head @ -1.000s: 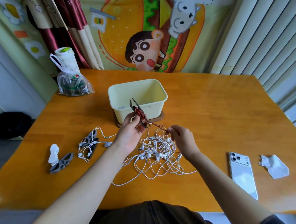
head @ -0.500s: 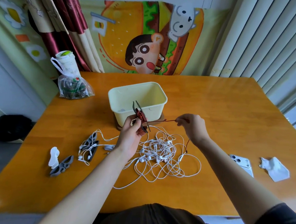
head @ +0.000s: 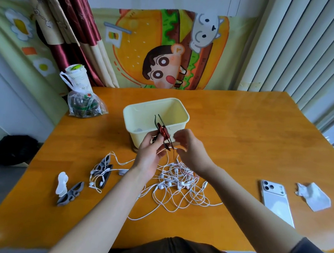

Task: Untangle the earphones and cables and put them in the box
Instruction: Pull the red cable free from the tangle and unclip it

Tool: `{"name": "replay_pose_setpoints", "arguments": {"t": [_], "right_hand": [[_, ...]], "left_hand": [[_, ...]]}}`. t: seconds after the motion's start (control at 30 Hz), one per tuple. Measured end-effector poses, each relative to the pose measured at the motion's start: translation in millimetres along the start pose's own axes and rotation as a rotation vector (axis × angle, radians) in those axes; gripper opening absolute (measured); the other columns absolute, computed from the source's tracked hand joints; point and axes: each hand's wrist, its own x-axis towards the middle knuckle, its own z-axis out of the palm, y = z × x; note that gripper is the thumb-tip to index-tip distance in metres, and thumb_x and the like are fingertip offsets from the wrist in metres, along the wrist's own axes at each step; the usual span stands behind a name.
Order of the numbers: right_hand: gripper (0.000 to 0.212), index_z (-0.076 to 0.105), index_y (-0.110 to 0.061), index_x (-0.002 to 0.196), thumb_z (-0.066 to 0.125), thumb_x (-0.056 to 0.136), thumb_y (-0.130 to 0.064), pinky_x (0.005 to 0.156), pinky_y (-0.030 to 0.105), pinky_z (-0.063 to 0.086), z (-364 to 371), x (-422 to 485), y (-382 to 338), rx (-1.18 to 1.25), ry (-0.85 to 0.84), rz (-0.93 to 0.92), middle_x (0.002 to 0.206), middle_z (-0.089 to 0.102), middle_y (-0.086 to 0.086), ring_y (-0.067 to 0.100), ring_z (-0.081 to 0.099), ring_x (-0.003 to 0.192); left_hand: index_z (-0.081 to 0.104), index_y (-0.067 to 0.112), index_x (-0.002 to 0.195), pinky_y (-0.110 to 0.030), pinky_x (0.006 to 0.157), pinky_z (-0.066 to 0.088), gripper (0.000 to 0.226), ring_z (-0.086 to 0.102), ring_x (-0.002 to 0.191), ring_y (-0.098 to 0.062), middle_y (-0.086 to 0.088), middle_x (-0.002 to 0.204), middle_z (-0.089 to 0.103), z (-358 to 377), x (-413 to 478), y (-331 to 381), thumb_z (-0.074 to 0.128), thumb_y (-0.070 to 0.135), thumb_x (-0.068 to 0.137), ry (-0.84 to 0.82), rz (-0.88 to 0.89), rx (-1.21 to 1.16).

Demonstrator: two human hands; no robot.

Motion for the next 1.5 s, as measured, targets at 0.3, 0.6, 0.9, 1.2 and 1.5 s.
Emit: {"name": "replay_pose_setpoints", "arguments": {"t": [0.3,0.6,0.9,1.2,1.5], "right_hand": [[0.015,0.052,-0.012,0.1,0.051,0.09,-0.001,0.067,0.022,0.049,21,-3,3,0.262,-0.009,0.189,0.075,0.064,-0.001,0.013,0.062,0.071],[0.024,0.07,-0.009,0.085,0.049,0.094,-0.017,0.058,0.023,0.041,25,-11,8,-0.04,-0.111,0.127,0.078,0.067,0.002,0.012,0.054,0.063],[0.028,0.066,-0.003,0.092,0.041,0.1,-0.013,0.056,0.008,0.038,-10,-5,16,-0.113,-0.199,0.053,0.091,0.068,0.009,0.007,0.057,0.068],[0.025,0.066,-0.005,0.087,0.044,0.097,-0.009,0.053,0.009,0.035,-44,16,16,-0.095,0.022,-0.018,0.069,0.055,-0.007,-0.001,0.044,0.056],[0.033,0.058,-0.02,0.066,0.048,0.097,-0.019,0.054,0.023,0.036,-28,-1,33,0.039,-0.145,0.134,0.061,0.054,-0.007,0.009,0.043,0.053]], "left_hand": [[0.058,0.019,0.117,-0.027,0.072,0.044,0.021,0.057,0.096,-0.022,-0.011,0.114,0.063,1,-1,0,0.049,0.02,0.098,0.074,-0.031,-0.052],[0.06,0.022,0.097,-0.023,0.063,0.045,0.01,0.056,0.078,-0.016,-0.007,0.102,0.063,0,4,-6,0.054,0.015,0.096,0.324,0.064,0.052],[0.055,0.02,0.092,-0.034,0.083,0.048,0.011,0.057,0.104,-0.026,-0.005,0.104,0.06,-30,8,-17,0.055,0.01,0.095,0.435,0.167,0.456],[0.061,0.02,0.099,-0.027,0.082,0.045,0.012,0.058,0.1,-0.02,0.0,0.101,0.065,-13,-5,-23,0.057,0.01,0.094,-0.154,0.054,0.676],[0.054,0.021,0.101,-0.036,0.082,0.039,0.014,0.055,0.099,-0.026,-0.01,0.108,0.061,-6,-15,-12,0.054,0.012,0.091,-0.44,-0.089,0.308]]}}
